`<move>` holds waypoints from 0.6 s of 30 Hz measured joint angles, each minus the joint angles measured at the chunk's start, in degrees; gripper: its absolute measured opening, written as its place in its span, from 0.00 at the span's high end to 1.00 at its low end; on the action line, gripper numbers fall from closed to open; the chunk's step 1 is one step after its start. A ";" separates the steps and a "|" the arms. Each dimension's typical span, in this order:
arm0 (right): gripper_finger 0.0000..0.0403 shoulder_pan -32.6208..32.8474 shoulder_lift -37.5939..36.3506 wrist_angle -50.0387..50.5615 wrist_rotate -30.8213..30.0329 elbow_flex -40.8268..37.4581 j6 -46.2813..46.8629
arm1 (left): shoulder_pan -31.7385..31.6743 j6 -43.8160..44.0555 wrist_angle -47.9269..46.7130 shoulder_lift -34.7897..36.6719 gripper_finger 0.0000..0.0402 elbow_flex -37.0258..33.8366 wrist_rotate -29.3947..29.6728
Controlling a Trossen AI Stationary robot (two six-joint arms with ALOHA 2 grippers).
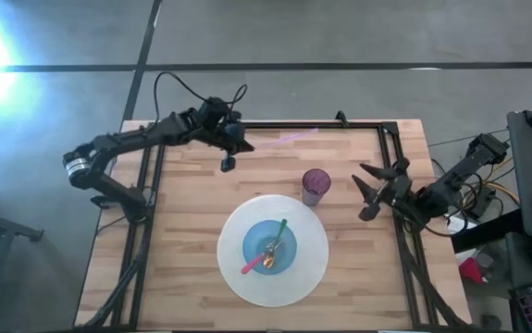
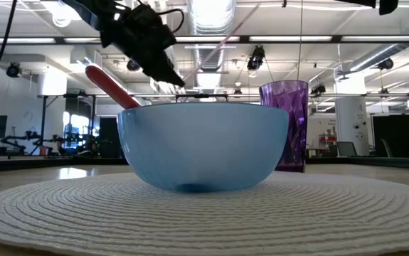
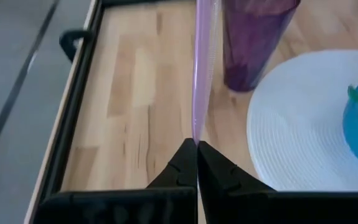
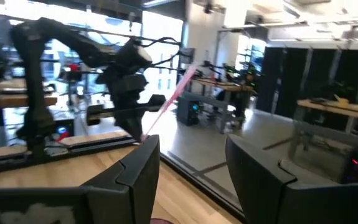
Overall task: Pick & Place Utensil
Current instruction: Put the pink straw in the purple cup
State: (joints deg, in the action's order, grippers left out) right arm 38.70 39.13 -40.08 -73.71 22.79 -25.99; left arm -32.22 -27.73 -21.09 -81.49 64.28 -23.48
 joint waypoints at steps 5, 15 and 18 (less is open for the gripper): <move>0.56 -0.39 0.00 2.26 2.61 -0.09 2.16 | 2.48 0.94 5.29 0.04 1.00 -0.94 -0.71; 0.56 -5.83 0.01 2.19 12.55 -2.59 5.10 | 8.31 2.19 16.08 0.07 1.00 -3.37 -1.03; 0.56 -8.43 0.02 2.19 17.90 -3.22 6.24 | 9.18 3.26 18.36 0.07 1.00 -4.45 -1.01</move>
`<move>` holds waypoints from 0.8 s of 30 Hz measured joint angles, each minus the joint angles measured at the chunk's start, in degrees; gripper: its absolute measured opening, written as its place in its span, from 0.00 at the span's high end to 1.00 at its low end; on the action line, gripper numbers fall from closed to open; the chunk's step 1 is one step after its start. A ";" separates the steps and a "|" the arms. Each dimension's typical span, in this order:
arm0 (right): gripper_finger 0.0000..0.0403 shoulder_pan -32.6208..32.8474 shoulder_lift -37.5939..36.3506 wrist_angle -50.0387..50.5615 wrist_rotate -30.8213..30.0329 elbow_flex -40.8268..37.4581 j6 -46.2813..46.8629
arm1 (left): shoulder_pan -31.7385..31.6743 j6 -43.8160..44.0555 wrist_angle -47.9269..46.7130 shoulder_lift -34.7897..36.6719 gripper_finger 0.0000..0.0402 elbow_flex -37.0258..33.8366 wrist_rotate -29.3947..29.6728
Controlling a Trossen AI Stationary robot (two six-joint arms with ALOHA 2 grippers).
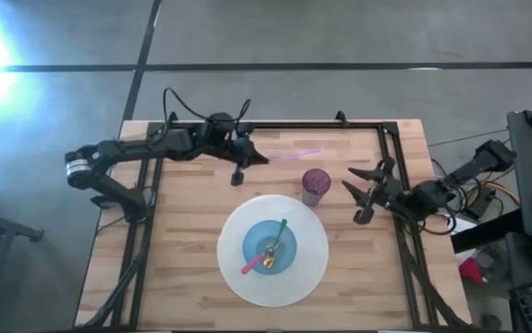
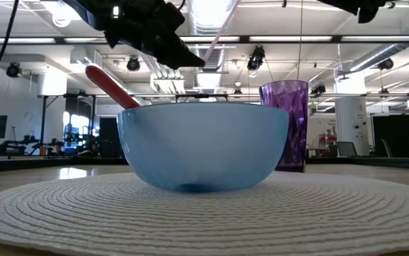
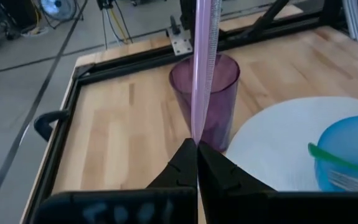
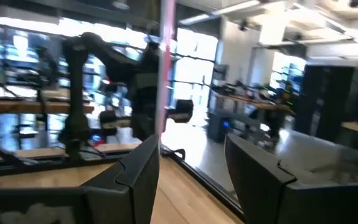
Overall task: Pick & Place Utensil
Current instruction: Put the pink straw in the purple cup
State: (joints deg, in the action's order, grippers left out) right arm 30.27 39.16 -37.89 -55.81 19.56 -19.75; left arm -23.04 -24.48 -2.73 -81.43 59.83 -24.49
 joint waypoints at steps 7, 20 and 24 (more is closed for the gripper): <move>0.56 -6.98 0.86 -0.46 13.51 0.35 0.01 | 1.61 3.09 4.30 0.00 1.00 -2.54 0.08; 0.56 -16.80 8.13 -0.59 28.21 5.06 -1.47 | 3.77 5.87 11.22 0.00 1.00 -6.07 0.09; 0.56 -18.44 10.90 -0.60 30.88 7.40 -2.05 | 4.11 6.13 11.35 0.00 1.00 -6.22 0.13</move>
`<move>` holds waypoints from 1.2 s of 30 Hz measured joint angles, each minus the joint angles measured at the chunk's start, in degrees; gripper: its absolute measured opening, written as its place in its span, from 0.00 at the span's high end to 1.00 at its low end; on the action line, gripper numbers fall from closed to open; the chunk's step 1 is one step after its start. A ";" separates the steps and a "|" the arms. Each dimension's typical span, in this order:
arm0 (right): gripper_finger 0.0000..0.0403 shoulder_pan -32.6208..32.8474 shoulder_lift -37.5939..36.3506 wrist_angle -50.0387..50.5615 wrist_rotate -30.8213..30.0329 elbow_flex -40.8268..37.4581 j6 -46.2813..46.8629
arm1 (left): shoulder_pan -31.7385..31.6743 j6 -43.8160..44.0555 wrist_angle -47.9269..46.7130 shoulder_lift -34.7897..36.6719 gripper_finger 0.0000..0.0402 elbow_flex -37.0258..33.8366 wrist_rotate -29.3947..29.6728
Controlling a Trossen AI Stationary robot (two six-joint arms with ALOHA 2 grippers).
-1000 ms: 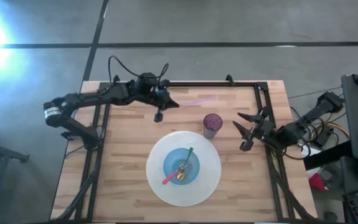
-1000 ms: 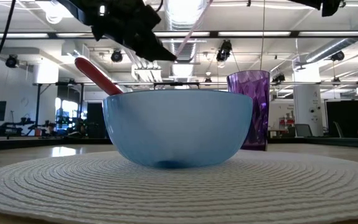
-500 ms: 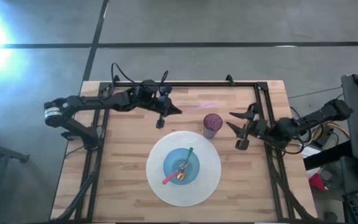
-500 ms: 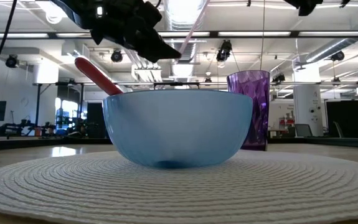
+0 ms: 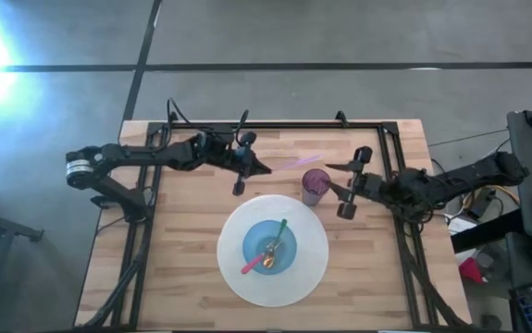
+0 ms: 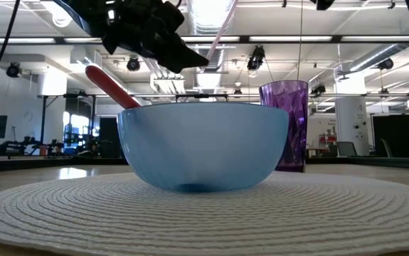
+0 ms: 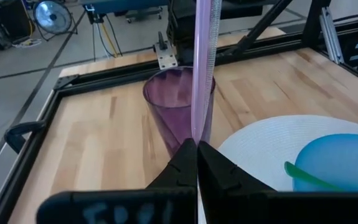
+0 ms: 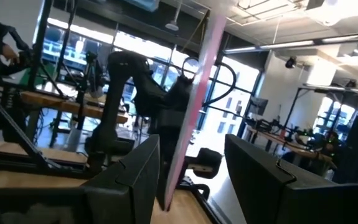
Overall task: Pick & Place Utensil
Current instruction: Put the pink straw in the purple cup
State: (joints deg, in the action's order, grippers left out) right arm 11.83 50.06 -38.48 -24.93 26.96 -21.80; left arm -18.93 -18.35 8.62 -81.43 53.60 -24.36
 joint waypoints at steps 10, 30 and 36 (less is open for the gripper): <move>0.56 -1.81 6.49 0.14 0.09 5.85 -4.21 | 0.30 -0.17 -0.05 0.00 1.00 -0.03 0.00; 0.65 -7.05 12.90 0.09 5.99 13.24 -0.24 | 0.30 -1.09 -0.08 -0.02 1.00 -0.39 0.00; 0.70 -7.03 13.79 0.09 6.76 14.18 0.03 | 0.30 -1.18 -0.08 -0.02 1.00 -0.39 0.00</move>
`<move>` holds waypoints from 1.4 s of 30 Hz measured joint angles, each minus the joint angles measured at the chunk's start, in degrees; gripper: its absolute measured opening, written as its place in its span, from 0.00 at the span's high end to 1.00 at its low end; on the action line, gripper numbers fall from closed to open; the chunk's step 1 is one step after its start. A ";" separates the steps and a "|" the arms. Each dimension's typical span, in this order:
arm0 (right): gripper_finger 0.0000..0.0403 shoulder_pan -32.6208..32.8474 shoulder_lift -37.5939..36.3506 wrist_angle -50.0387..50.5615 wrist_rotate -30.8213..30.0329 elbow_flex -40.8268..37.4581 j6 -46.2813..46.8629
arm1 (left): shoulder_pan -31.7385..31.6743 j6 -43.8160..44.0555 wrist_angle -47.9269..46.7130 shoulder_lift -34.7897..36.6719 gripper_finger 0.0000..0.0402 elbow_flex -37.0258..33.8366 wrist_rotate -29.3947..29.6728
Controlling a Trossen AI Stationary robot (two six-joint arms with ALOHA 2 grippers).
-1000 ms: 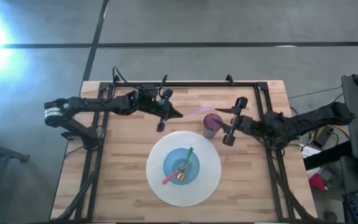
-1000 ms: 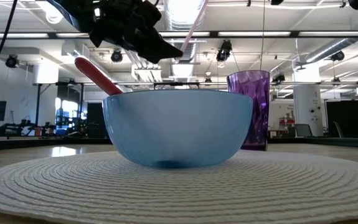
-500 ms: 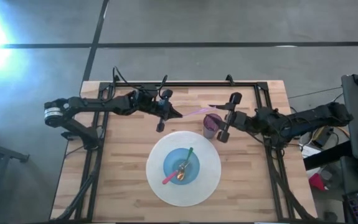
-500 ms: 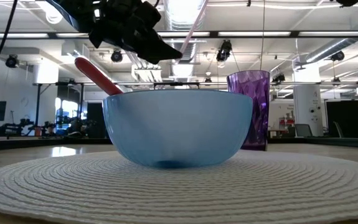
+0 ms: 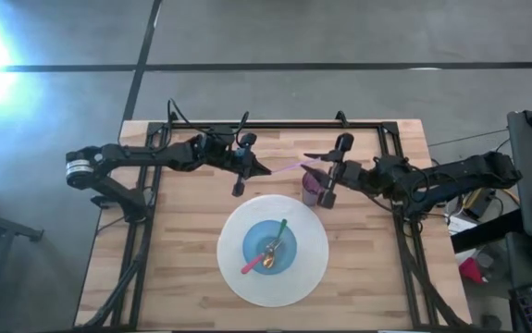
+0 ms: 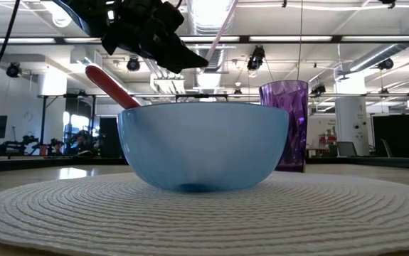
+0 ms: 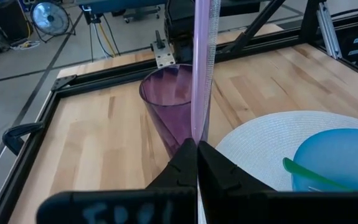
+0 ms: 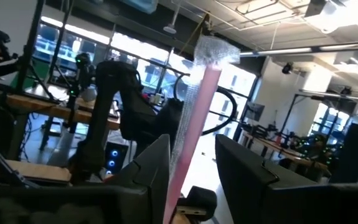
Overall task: Pick & Place Utensil
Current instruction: Put the pink straw in the purple cup
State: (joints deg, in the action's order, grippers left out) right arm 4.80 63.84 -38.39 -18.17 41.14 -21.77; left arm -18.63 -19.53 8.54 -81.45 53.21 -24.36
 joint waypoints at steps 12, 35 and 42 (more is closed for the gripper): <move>0.96 0.02 -0.25 0.52 0.43 0.07 0.54 | 0.00 -0.02 0.00 0.00 1.00 0.00 0.39; 0.98 0.04 -0.36 2.03 0.19 0.00 0.14 | 0.00 -1.33 -1.07 -0.04 0.87 0.00 0.63; 0.98 0.01 -2.75 5.39 0.07 -0.03 0.54 | -0.01 -1.60 -1.50 -0.04 0.67 0.00 6.25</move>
State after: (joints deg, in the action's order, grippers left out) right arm 4.81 61.09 -33.00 -18.09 41.12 -21.23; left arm -18.65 -21.13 7.04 -81.49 53.21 -18.11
